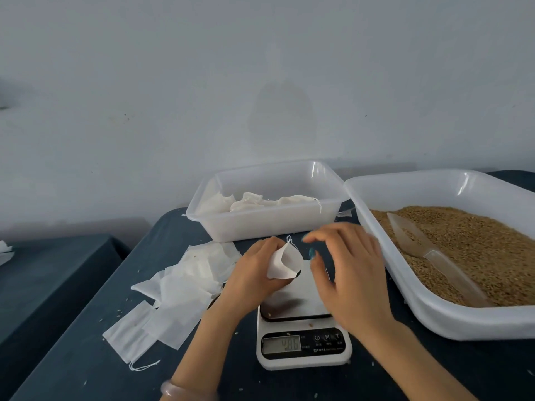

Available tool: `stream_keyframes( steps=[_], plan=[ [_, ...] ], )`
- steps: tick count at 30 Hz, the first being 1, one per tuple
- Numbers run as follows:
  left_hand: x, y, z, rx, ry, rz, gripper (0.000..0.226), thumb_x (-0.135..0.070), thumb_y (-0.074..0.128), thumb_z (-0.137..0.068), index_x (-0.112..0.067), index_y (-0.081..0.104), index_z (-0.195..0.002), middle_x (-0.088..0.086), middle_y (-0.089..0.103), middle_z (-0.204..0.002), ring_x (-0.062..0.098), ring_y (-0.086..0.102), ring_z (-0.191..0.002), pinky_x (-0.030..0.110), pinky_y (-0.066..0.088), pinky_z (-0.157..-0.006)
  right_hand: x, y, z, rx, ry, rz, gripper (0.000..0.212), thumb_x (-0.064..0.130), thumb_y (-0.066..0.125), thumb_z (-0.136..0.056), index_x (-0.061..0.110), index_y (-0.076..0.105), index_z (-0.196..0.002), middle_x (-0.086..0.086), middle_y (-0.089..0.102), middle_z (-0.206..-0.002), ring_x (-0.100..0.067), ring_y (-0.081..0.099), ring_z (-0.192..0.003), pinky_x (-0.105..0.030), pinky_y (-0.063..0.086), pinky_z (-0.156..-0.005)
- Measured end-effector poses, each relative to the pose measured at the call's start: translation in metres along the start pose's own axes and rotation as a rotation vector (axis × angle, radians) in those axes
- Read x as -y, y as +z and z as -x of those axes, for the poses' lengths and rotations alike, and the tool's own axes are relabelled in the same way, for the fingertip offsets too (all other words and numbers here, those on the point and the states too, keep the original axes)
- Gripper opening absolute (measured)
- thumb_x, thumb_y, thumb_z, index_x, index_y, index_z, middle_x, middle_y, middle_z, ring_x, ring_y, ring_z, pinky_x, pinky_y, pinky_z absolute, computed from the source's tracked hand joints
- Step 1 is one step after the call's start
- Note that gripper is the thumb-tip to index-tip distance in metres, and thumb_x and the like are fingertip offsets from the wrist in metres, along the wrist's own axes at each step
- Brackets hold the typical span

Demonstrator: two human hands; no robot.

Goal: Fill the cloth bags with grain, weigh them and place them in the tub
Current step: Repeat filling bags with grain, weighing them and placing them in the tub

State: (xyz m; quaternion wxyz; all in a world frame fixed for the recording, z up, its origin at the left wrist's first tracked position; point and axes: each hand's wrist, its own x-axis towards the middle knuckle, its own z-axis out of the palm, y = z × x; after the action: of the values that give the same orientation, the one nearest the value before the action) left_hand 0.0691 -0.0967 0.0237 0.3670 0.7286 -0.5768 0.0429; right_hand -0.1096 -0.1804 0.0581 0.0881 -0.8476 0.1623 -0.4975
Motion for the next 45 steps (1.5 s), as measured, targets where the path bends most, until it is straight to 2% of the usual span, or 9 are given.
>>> stream_keyframes(
  steps=[6,11,15,22,26,32,36,40,45],
  plan=[
    [-0.002,0.000,0.001,-0.038,-0.037,-0.002,0.047,-0.041,0.078,-0.075,-0.055,0.038,-0.096,-0.035,0.052,-0.097,-0.009,0.050,-0.092,0.004,0.034,-0.073,-0.073,-0.062,-0.077,0.336,0.349,0.337,0.049,0.031,0.056,-0.094,0.004,0.047,-0.135,-0.015,0.040,-0.146,-0.032,0.036,-0.135,-0.045,0.036,-0.105],
    [-0.001,0.002,0.001,-0.023,-0.067,-0.010,0.043,-0.042,0.078,-0.076,-0.051,0.042,-0.099,-0.032,0.053,-0.097,-0.006,0.051,-0.094,0.006,0.036,-0.073,-0.148,-0.077,-0.092,1.055,0.666,0.774,0.037,0.034,0.055,-0.095,0.008,0.059,-0.121,-0.004,0.059,-0.106,-0.022,0.060,-0.094,-0.034,0.052,-0.087],
    [-0.001,0.002,0.002,-0.008,-0.078,-0.020,0.044,-0.038,0.079,-0.075,-0.050,0.043,-0.098,-0.029,0.053,-0.096,-0.008,0.050,-0.094,0.005,0.036,-0.071,-0.161,-0.063,-0.068,1.252,0.705,0.778,0.046,0.020,0.056,-0.094,0.004,0.049,-0.136,-0.006,0.058,-0.099,-0.020,0.062,-0.086,-0.032,0.056,-0.085],
    [0.001,0.000,0.002,0.014,-0.095,-0.029,0.045,-0.040,0.079,-0.076,-0.051,0.042,-0.099,-0.026,0.054,-0.096,-0.006,0.052,-0.094,0.011,0.037,-0.070,-0.164,-0.061,-0.069,1.101,0.904,0.504,0.050,0.018,0.047,-0.098,0.003,0.036,-0.144,-0.015,0.061,-0.115,-0.026,0.065,-0.091,-0.035,0.058,-0.075],
    [0.001,0.001,0.003,0.023,-0.099,-0.037,0.047,-0.044,0.077,-0.075,-0.055,0.040,-0.099,-0.027,0.055,-0.096,-0.005,0.052,-0.094,0.010,0.038,-0.068,-0.165,-0.059,-0.068,0.925,1.014,0.324,0.038,0.030,0.052,-0.099,-0.001,0.052,-0.122,-0.004,0.073,-0.071,-0.016,0.064,-0.064,-0.026,0.047,-0.051],
    [0.002,0.002,0.002,0.022,-0.095,-0.042,0.049,-0.045,0.077,-0.074,-0.063,0.039,-0.098,-0.029,0.054,-0.096,-0.006,0.052,-0.092,0.009,0.037,-0.069,-0.164,-0.060,-0.070,0.896,0.812,0.618,0.028,0.011,0.048,-0.097,0.004,0.062,-0.120,-0.008,0.061,-0.104,-0.023,0.061,-0.093,-0.037,0.052,-0.091],
    [0.002,0.003,0.003,0.044,-0.103,-0.037,0.048,-0.045,0.076,-0.074,-0.060,0.039,-0.100,-0.027,0.054,-0.097,-0.004,0.053,-0.092,0.011,0.037,-0.070,-0.147,-0.054,-0.060,1.044,0.753,0.899,0.042,0.011,0.051,-0.094,0.012,0.051,-0.136,-0.006,0.059,-0.121,-0.020,0.061,-0.098,-0.030,0.054,-0.083],
    [0.001,0.002,0.004,0.046,-0.111,-0.043,0.047,-0.043,0.077,-0.075,-0.055,0.040,-0.101,-0.028,0.053,-0.097,-0.003,0.053,-0.091,0.009,0.036,-0.068,-0.143,-0.046,-0.053,0.999,0.658,0.802,0.053,0.010,0.045,-0.098,0.002,0.029,-0.147,0.000,0.057,-0.093,-0.012,0.059,-0.075,-0.023,0.049,-0.060],
    [0.001,0.002,0.003,0.027,-0.110,-0.054,0.048,-0.043,0.077,-0.075,-0.055,0.038,-0.100,-0.029,0.052,-0.094,-0.006,0.052,-0.089,0.009,0.035,-0.068,-0.146,-0.042,-0.065,0.998,0.758,0.472,0.030,0.019,0.040,-0.103,0.001,0.057,-0.119,-0.008,0.061,-0.089,-0.018,0.058,-0.073,-0.027,0.048,-0.067]
  ],
)
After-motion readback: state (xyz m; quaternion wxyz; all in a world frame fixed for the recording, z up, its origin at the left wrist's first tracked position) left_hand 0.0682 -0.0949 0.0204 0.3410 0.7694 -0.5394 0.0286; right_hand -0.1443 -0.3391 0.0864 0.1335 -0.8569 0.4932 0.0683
